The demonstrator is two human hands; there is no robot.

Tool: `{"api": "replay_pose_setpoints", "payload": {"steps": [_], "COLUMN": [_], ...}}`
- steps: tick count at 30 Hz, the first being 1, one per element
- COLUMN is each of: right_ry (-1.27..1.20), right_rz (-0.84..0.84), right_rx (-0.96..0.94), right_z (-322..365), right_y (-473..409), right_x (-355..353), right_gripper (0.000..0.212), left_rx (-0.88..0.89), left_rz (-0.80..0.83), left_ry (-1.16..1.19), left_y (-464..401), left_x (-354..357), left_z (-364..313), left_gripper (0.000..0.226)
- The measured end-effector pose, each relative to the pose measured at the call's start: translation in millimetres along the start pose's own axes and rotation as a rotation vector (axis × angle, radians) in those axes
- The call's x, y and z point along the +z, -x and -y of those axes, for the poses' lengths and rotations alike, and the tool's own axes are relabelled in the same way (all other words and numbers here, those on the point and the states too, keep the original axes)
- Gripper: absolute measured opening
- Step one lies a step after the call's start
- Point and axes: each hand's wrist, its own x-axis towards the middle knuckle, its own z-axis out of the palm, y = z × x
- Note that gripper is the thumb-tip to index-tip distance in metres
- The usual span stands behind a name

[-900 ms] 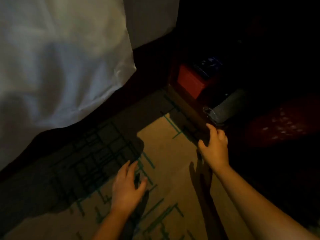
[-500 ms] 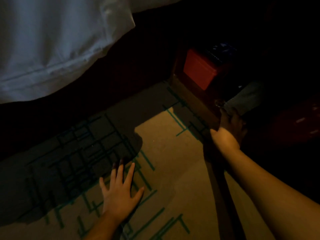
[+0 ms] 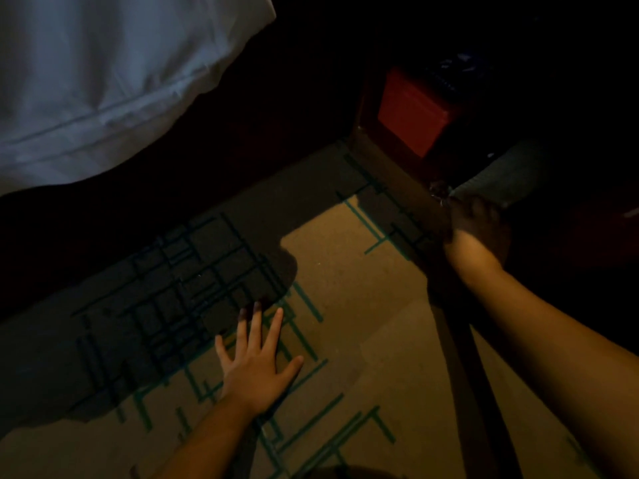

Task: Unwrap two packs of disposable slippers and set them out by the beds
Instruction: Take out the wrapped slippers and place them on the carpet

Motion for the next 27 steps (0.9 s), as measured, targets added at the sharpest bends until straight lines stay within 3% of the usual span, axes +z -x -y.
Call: {"api": "replay_pose_setpoints", "payload": {"steps": [9, 15, 19, 22, 27], "right_ry": [0.024, -0.023, -0.138, -0.184, -0.136], "right_rz": [-0.058, -0.073, 0.046, 0.129, 0.214], "right_rx": [-0.277, -0.480, -0.616, -0.763, -0.860], "right_z": [10.3, 24.7, 37.4, 35.8, 24.5], "right_y": [57.1, 118.3, 179.6, 224.4, 250.5], "right_x": [2.9, 16.0, 34.2, 51.8, 52.7], "right_gripper": [0.055, 0.061, 0.060, 0.056, 0.049], "left_rx": [0.012, -0.035, -0.031, -0.014, 0.084], "left_rz": [-0.002, 0.004, 0.073, -0.046, -0.068], "left_ry": [0.015, 0.069, 0.314, 0.508, 0.484], "left_y": [1.6, 23.3, 46.5, 62.4, 84.0], "left_x": [-1.6, 6.2, 7.1, 9.7, 11.7], "left_z": [-0.1, -16.8, -33.8, -37.5, -25.4], "left_gripper": [0.103, 0.093, 0.075, 0.068, 0.067]}}
